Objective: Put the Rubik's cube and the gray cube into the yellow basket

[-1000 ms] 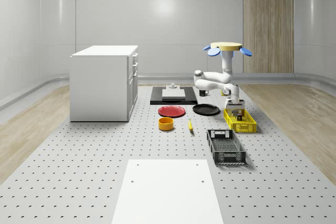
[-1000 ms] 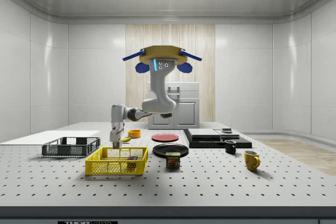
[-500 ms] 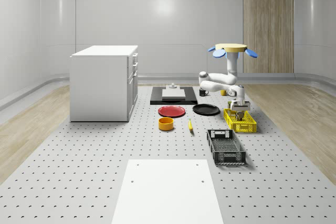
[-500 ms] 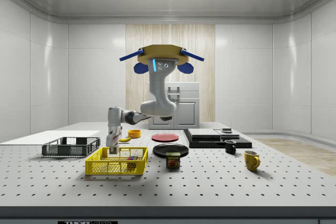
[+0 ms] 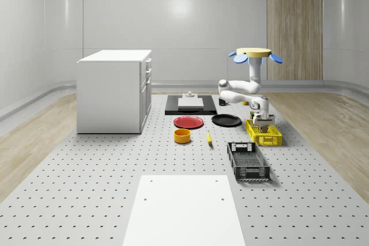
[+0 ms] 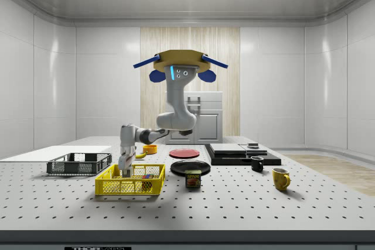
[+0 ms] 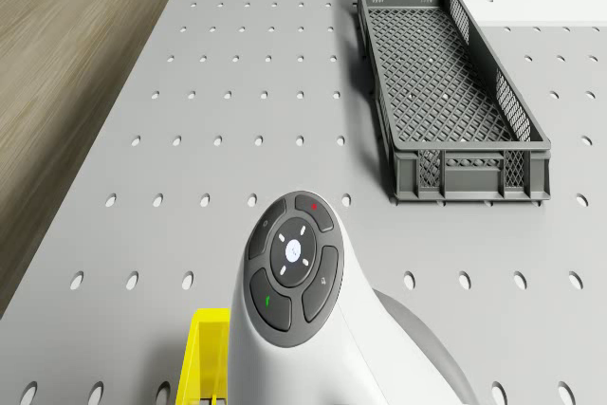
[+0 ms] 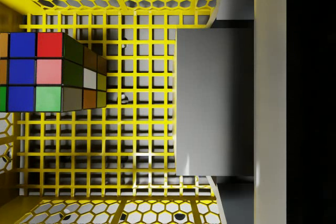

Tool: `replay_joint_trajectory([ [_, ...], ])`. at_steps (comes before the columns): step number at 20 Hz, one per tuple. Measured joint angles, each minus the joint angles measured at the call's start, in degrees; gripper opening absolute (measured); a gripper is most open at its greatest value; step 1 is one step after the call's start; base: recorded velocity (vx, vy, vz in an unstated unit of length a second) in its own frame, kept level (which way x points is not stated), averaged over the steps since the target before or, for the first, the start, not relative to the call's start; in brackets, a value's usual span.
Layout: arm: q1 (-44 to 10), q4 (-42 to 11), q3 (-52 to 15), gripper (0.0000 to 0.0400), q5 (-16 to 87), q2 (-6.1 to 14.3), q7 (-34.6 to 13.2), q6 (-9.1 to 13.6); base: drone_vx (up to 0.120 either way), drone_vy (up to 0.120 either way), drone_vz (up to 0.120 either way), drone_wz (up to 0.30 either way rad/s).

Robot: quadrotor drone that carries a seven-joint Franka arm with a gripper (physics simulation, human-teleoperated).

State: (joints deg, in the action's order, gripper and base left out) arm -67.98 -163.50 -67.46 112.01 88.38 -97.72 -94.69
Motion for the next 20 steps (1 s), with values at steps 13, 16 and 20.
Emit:
replay_joint_trajectory([
  [13, -1.42, 3.08, 7.45, 0.0329, 7.29, -1.37, 0.3, -2.08, 0.0, 0.0, 0.0, 0.0],
  [16, -0.94, 2.53, 6.5, 0.0367, 6.5, -1.59, 0.45, -1.33, 0.0, 0.0, 0.0, 0.0],
  [20, -0.07, 1.32, 4.04, 0.0388, 4.29, -1.79, 0.59, 0.11, 0.0, 0.0, 0.0, 0.0],
])
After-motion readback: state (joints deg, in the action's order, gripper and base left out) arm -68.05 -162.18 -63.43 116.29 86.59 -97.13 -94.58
